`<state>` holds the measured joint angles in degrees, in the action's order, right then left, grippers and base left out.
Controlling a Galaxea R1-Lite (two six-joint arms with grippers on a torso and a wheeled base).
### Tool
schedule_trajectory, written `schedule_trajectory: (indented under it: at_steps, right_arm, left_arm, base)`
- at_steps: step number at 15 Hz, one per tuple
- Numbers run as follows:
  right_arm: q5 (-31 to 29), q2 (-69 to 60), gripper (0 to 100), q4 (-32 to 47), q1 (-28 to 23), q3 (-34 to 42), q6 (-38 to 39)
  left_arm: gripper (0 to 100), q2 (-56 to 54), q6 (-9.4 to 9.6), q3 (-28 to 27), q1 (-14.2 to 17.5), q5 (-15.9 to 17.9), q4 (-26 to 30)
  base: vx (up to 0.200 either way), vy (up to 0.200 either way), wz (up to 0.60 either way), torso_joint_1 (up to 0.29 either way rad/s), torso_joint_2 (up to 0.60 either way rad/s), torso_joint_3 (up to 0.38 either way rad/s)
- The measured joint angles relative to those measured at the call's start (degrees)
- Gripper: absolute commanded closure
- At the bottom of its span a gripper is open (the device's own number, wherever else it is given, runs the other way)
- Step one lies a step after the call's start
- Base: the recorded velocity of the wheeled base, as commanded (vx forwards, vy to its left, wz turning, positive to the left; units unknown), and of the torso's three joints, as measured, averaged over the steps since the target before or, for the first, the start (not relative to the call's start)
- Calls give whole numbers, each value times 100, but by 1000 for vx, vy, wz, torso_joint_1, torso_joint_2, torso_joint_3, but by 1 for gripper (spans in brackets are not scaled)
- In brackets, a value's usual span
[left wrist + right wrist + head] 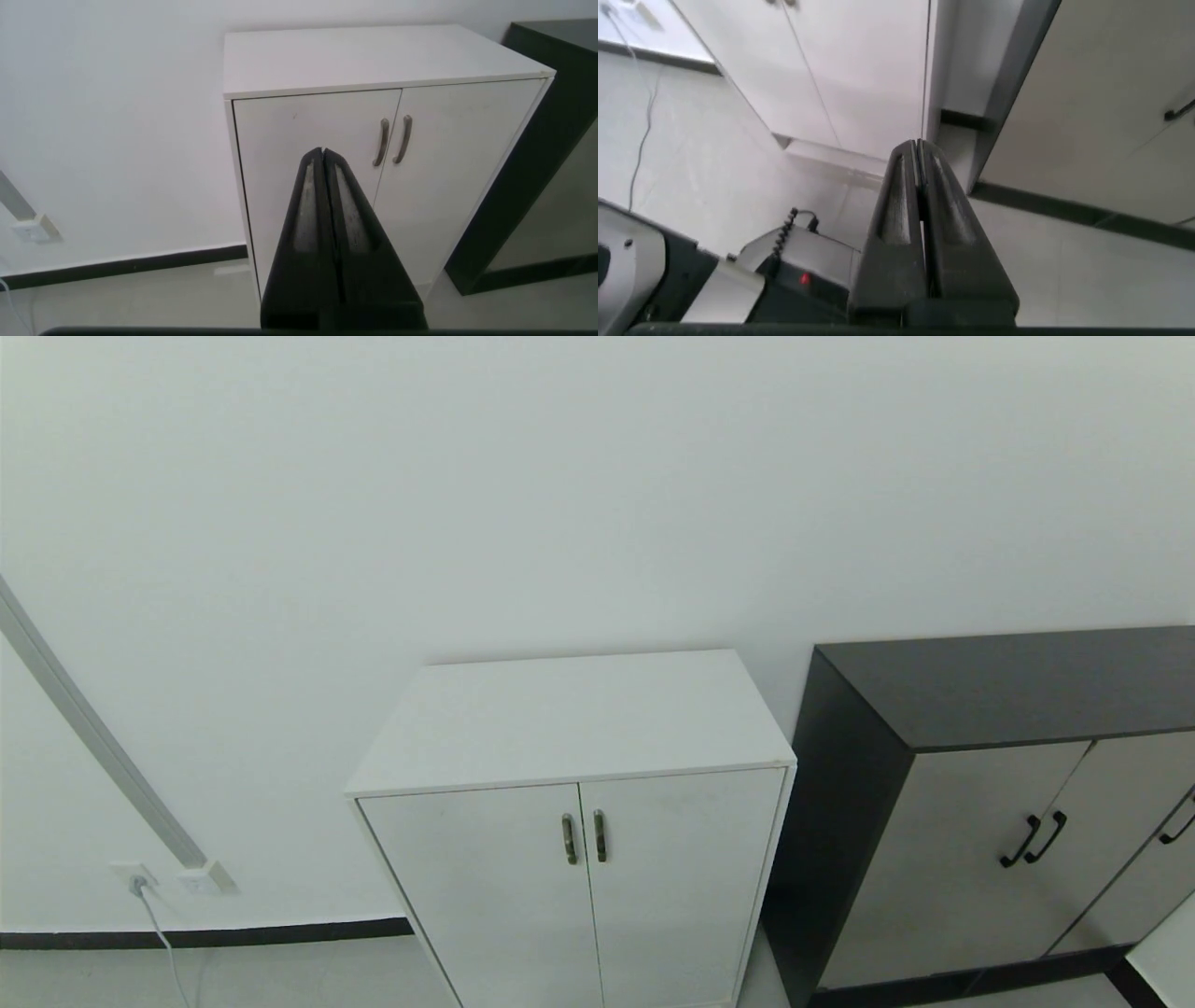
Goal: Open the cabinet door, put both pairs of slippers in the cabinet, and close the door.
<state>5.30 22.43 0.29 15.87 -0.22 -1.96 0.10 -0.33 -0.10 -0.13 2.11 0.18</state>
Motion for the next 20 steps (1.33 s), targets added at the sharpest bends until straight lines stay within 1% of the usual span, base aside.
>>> schedule_trajectory:
  at_steps: [2,4,9,16,20]
  right_arm:
    - [-6,-177,100,-2,-15,9,-4]
    - [-11,-352,100,0,-163,12,-2]
    - [-13,-614,100,-2,-907,12,-4]
    - [-24,-1359,100,-2,-1571,12,2]
    - [-22,-1805,100,-2,-1692,12,-2]
  left_arm:
    - [100,0,1,2,2,0,0]
    - [100,0,0,2,2,0,0]
    - [100,0,0,2,2,0,0]
    - [100,0,-2,2,-2,0,0]
    - [100,0,-2,2,2,0,0]
  base:
    - [0,0,0,0,0,0]
    - [0,0,0,0,0,0]
    - [0,0,0,0,0,0]
    - [0,0,0,0,0,0]
    - [0,0,0,0,0,0]
